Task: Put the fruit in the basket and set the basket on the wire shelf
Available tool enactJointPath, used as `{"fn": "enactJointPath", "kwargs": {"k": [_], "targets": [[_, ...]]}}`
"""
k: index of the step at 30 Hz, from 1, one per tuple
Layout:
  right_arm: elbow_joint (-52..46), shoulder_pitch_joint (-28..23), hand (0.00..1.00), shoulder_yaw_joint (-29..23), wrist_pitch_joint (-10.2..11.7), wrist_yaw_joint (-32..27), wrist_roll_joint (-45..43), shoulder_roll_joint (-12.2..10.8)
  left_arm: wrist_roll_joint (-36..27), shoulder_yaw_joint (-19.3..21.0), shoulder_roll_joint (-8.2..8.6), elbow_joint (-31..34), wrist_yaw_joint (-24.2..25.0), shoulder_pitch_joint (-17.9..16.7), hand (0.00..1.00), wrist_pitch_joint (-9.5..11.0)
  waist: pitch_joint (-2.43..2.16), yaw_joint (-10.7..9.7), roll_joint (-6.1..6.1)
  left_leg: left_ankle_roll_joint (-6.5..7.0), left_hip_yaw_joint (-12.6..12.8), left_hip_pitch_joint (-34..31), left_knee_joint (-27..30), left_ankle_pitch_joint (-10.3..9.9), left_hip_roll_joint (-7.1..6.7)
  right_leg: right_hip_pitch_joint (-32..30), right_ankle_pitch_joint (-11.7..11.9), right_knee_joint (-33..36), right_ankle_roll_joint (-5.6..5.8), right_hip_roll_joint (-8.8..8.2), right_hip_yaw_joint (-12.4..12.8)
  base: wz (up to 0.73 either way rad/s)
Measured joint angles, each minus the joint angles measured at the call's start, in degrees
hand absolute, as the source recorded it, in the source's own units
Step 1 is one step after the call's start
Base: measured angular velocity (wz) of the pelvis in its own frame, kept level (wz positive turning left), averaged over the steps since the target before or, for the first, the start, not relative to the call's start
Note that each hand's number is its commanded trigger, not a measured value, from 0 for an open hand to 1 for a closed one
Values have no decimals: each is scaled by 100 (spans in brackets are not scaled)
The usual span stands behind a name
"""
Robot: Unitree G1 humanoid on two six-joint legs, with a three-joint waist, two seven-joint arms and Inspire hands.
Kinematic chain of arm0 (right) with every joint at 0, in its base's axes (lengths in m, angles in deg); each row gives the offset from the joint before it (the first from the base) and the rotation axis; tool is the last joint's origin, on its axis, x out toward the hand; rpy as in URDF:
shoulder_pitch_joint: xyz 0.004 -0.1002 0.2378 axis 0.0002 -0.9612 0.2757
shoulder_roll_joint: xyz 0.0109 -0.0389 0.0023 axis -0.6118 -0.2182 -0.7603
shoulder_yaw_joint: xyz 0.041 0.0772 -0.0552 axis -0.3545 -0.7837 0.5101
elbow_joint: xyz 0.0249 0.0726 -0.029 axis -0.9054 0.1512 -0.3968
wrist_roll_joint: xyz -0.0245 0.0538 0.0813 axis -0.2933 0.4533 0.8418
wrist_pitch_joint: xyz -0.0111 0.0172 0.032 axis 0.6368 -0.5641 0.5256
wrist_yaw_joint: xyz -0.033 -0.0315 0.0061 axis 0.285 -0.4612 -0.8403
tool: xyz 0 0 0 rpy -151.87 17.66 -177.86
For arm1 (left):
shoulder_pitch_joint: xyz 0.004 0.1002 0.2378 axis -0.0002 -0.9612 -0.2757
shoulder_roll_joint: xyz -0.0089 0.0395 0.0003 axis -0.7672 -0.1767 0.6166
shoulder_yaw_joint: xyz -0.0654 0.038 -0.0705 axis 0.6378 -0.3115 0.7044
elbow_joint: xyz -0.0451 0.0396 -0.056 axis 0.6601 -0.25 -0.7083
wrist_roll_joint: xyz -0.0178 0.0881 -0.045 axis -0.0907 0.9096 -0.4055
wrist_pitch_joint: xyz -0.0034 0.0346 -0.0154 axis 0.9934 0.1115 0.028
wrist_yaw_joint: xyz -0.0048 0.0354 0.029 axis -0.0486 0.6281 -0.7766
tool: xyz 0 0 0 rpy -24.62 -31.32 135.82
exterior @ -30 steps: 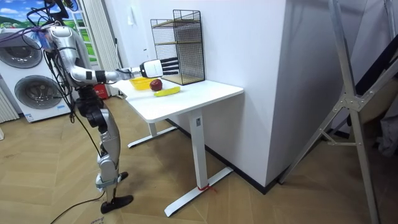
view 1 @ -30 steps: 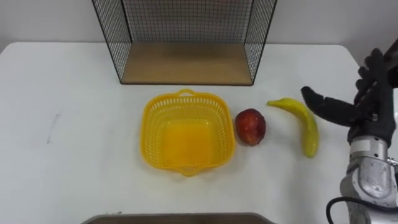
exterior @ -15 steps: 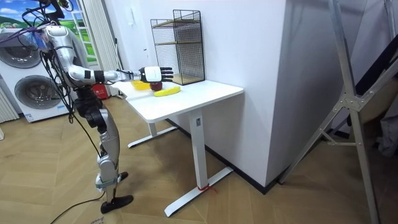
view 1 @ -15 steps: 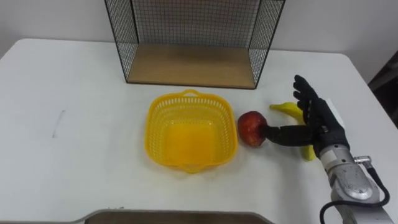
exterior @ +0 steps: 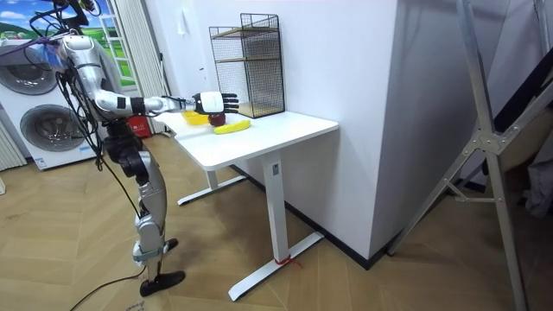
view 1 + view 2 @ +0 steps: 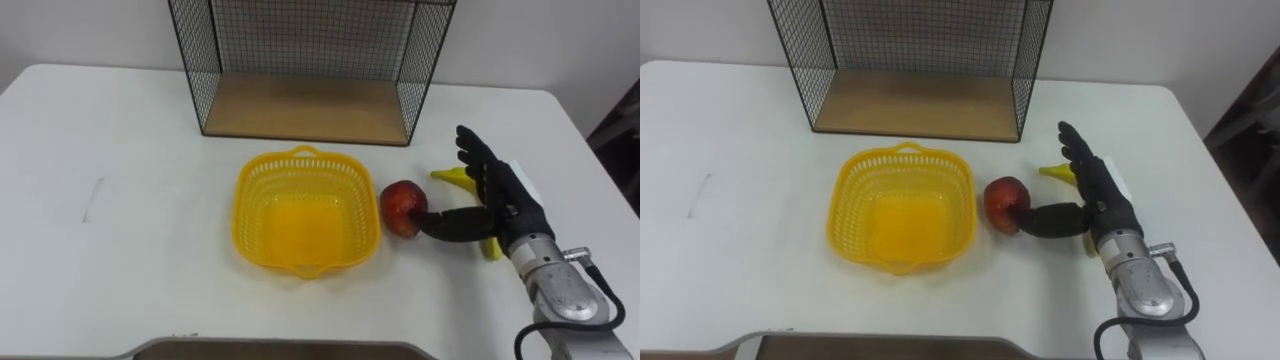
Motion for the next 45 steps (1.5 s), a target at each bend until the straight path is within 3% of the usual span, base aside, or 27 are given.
{"fn": "enactJointPath", "kwargs": {"k": [17,23,29,35,40,45], "targets": [[0,0,0,0,-1,267,-43,0,-41,2,-8,0,139,-12,0,3,0,29,-18,0,-23,-18,23,-1,0,50,1,1,-1,0,-34,0],[1,0,0,1,-68,369,-95,0,-40,-3,-7,2,148,-2,0,3,21,81,14,1,-33,-3,48,-3,0,67,1,-2,-1,1,-35,0],[1,1,0,1,-109,546,-240,9,-40,-3,-7,6,150,-16,0,2,13,152,46,1,-45,-1,52,-3,0,66,1,4,-1,1,-45,0],[0,2,0,1,-109,623,-249,65,-38,-2,-8,100,193,-33,0,4,5,172,23,1,-48,-3,54,-3,0,67,2,4,-3,1,-54,0],[0,2,0,46,-109,633,-396,252,-40,-102,-37,130,208,-34,0,4,14,181,6,1,-48,-17,53,-3,0,67,3,4,-3,0,-83,1],[1,4,0,52,-109,632,-705,253,-39,-102,-56,199,207,-20,0,5,29,190,-23,1,-76,-19,51,-3,0,58,3,3,-3,0,-107,1]]}}
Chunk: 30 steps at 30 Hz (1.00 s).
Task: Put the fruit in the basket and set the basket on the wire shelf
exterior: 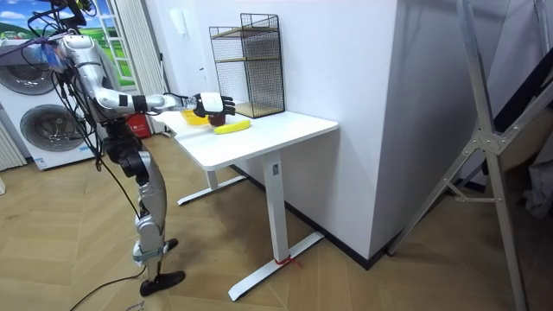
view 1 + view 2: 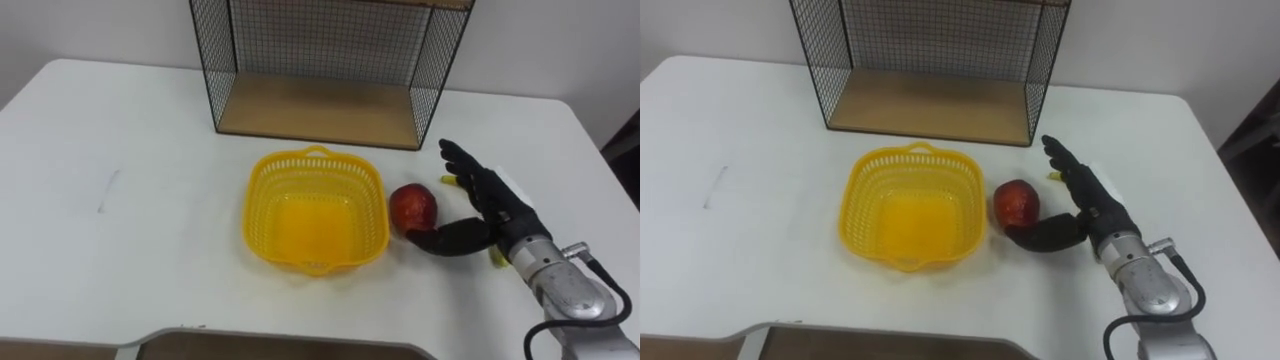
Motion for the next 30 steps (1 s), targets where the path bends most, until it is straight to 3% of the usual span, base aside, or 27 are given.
{"fn": "enactJointPath", "kwargs": {"k": [9,30], "targets": [[169,154,0,0,-123,43,-443,-1,-3,-111,-10,24,-1,12,0,-13,38,-15,-56,0,-23,-11,6,0,-1,4,1,-3,-1,-1,-20,0],[1163,845,0,-2,-230,351,-672,3,45,-99,-16,20,23,39,0,-18,17,13,-101,0,-119,-50,68,2,-13,49,1,-1,-1,0,-76,1]]}}
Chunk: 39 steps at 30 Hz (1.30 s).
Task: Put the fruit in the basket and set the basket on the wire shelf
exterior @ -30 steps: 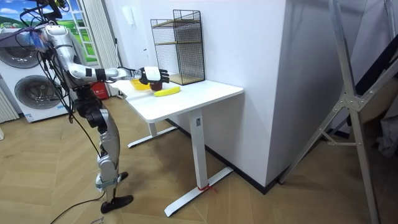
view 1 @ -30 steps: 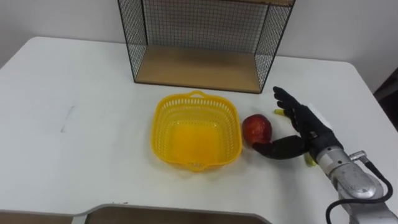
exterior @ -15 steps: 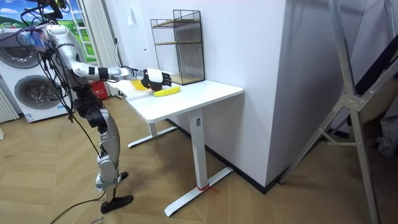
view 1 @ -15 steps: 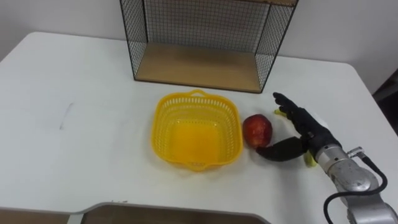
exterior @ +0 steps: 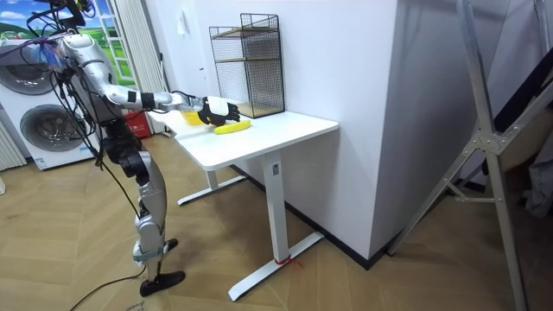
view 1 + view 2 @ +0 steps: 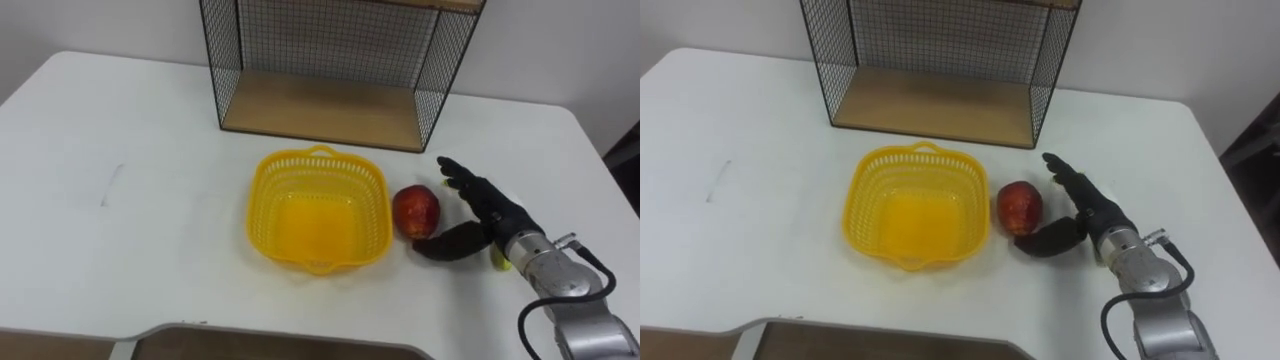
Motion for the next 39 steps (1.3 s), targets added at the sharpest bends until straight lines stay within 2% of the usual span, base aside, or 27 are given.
{"fn": "enactJointPath", "kwargs": {"k": [10,15,22,23,24,25,26,31,39], "targets": [[324,106,0,171,-13,93,-277,36,1,0,-54,2,0,76,0,1,9,253,-61,0,-11,-2,36,-1,3,2,0,0,0,1,-8,0],[155,106,0,214,-12,119,-900,35,-8,-7,-79,-8,27,105,0,1,17,270,-48,1,-24,-58,90,-6,13,-26,12,-2,-19,14,-15,0],[74,107,0,338,-18,118,-1105,43,-6,-31,-87,-17,50,143,0,-23,16,264,17,-4,-83,-140,180,-31,40,-26,28,0,-44,40,-71,2],[73,107,7,338,-18,118,-1113,47,-6,-31,-87,-17,52,144,0,-26,15,264,26,-4,-93,-145,186,-31,39,-25,29,2,-46,40,-81,6],[73,107,62,338,-20,119,-1122,54,-3,-29,-88,-18,52,143,0,-29,14,264,39,-5,-108,-147,193,-30,38,-23,30,6,-47,41,-88,4],[73,107,92,338,-20,119,-1136,58,-4,-29,-88,-19,53,141,0,-32,16,268,57,-5,-120,-151,206,-30,39,-16,31,8,-49,43,-97,5],[73,107,100,338,-21,120,-1138,63,-4,-30,-87,-19,55,140,0,-32,13,267,65,-5,-130,-159,217,-30,39,-15,31,8,-49,45,-102,6],[72,107,100,395,-22,115,-1164,137,-4,-50,-88,-39,62,136,0,-32,-19,277,110,-4,-156,-185,250,-29,39,-15,34,8,-53,51,-113,2],[75,152,100,410,-20,-13,-1441,154,-4,-119,-99,-72,62,171,0,-31,-22,295,89,-5,-188,-190,244,-30,38,-9,34,-2,-54,55,-137,0]]}}
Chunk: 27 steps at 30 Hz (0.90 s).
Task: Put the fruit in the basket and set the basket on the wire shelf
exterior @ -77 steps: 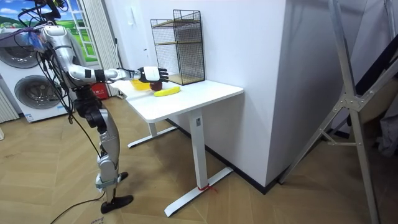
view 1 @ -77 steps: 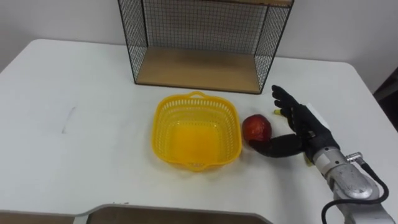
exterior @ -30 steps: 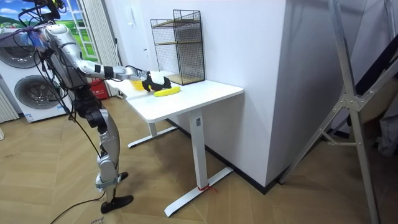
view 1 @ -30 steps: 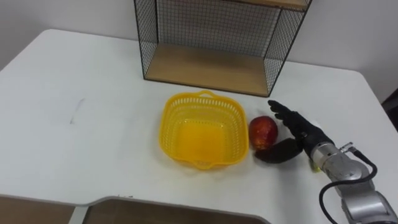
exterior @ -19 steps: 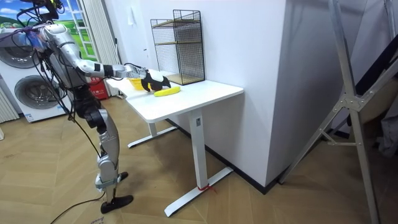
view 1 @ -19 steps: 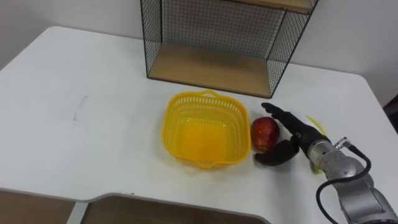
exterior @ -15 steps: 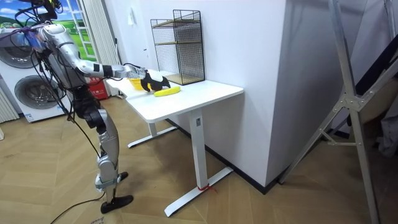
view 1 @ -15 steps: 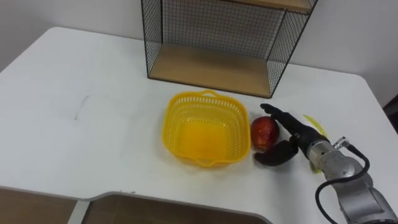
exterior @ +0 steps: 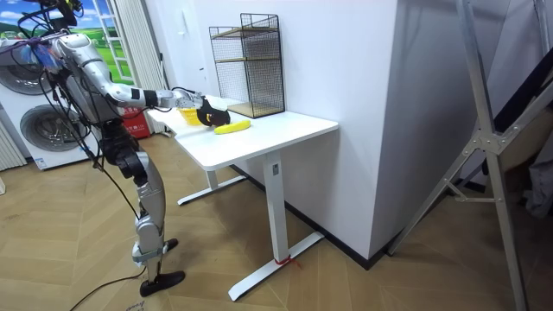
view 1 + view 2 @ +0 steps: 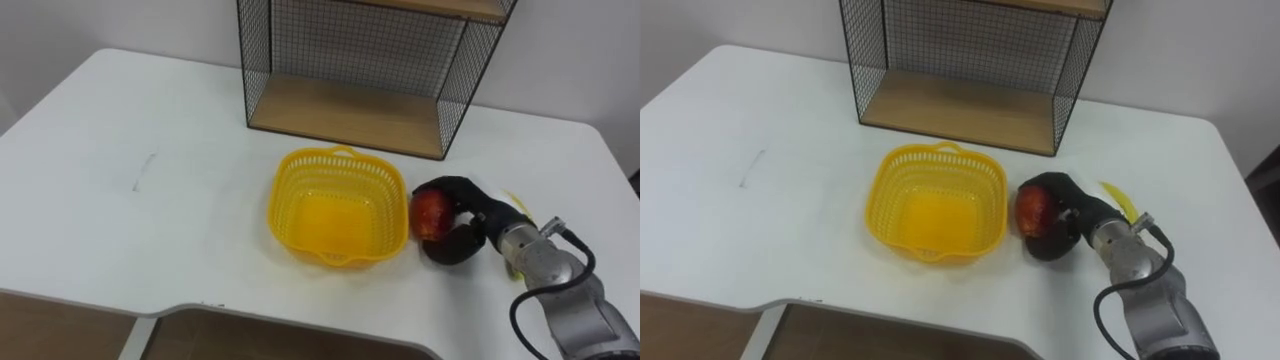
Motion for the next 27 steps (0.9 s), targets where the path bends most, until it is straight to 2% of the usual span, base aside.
{"fn": "enactJointPath", "kwargs": {"k": [7,11,14,18,23,25,27], "targets": [[1,-14,100,42,-53,18,104,-16,-42,-6,-28,-6,0,16,0,-1,23,-20,-100,-1,-32,3,34,-1,-2,18,0,-6,0,4,-6,2],[0,-19,100,36,-75,20,130,-25,-41,1,-28,-6,0,13,0,-1,20,-20,-92,-2,-33,2,8,-1,-2,20,0,-6,0,4,-10,0],[44,-34,100,-17,-129,15,512,-43,4,-39,-27,-6,-1,-1,0,-20,21,-34,-83,-2,-33,9,-3,-1,-3,29,0,-10,0,6,2,0],[307,-93,100,-33,-112,-172,1582,-48,-49,-131,-27,-167,-36,13,0,-25,18,-78,-84,-2,-29,51,-2,-1,-4,70,0,-14,0,6,-4,0],[467,-372,100,-150,12,-404,2831,-185,-49,-126,-27,-223,-37,2,0,-26,9,-115,-50,-8,-40,86,-12,-6,-2,114,-1,-15,2,7,-39,2],[494,-546,100,-204,80,-447,3414,-233,-38,-126,-14,-269,-37,-8,0,-24,-30,-175,31,-8,-21,115,-10,-6,-5,146,-1,-15,1,4,-27,0],[494,-631,100,-248,65,-430,3878,-288,-41,-99,0,-274,-37,-41,0,-18,-38,-204,96,-8,-4,160,-33,-6,-5,175,-1,-15,2,1,-26,-4]]}}
